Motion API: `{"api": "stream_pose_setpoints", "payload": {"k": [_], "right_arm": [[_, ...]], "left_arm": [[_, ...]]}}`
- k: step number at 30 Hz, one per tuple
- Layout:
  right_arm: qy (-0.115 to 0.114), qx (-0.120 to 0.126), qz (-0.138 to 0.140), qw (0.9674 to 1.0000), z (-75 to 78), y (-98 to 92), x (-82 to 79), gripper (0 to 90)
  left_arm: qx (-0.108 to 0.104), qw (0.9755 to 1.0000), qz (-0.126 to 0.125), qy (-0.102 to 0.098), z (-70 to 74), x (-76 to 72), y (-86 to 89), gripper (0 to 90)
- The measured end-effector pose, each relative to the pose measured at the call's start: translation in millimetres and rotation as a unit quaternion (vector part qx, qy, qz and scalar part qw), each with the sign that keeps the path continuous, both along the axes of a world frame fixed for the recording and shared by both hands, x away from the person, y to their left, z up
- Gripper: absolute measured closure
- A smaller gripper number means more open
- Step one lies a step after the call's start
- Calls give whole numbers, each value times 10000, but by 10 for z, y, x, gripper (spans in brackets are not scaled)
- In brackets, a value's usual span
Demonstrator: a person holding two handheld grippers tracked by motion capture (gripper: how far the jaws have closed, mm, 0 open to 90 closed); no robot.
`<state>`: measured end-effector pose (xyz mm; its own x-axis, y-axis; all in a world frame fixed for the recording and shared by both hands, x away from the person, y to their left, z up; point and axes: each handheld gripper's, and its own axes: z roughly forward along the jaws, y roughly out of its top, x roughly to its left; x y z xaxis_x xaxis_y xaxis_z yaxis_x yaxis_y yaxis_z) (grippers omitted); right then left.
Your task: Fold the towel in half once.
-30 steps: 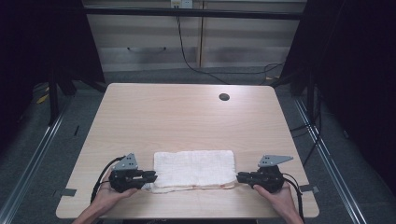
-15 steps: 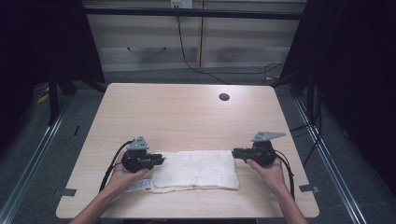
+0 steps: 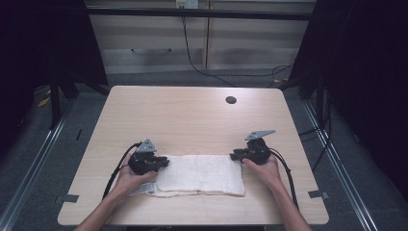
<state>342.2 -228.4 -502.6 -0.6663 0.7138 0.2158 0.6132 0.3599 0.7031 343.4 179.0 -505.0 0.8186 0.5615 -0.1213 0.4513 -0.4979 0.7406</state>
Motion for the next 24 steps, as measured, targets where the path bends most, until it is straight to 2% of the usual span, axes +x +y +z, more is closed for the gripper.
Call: {"api": "stream_pose_setpoints", "payload": {"k": [3,6,11,13,15,17,18,20,22,24], "right_arm": [[-52,-189,63,9998,-10,12,-30,682],[-51,-230,27,9997,-4,0,-48,677],[-61,-232,128,9996,-13,-13,-57,819],[-104,-232,103,9996,-19,-9,-50,862],[-129,-231,64,9996,-20,-2,-49,870],[-119,-210,43,9997,-23,-9,-42,873],[-90,-183,21,9998,-25,-15,-40,874],[-99,-188,27,9998,-26,-18,-37,875],[-96,-190,26,9998,-24,-14,-37,875],[-108,-188,32,9998,-25,-16,-36,875]], "left_arm": [[-56,10000,47,47,-6,11,13,779],[-83,9999,76,54,-10,12,17,779],[21,10000,33,17,3,5,14,774],[10,10000,79,15,30,6,22,734],[5,9999,160,-62,52,35,42,680],[-129,9994,313,4,72,103,76,669],[-69,9994,334,-6,85,139,81,655],[-106,9991,403,-66,92,194,85,641],[-141,9989,455,4,71,229,90,623],[-50,9986,515,76,44,253,88,588]]}}
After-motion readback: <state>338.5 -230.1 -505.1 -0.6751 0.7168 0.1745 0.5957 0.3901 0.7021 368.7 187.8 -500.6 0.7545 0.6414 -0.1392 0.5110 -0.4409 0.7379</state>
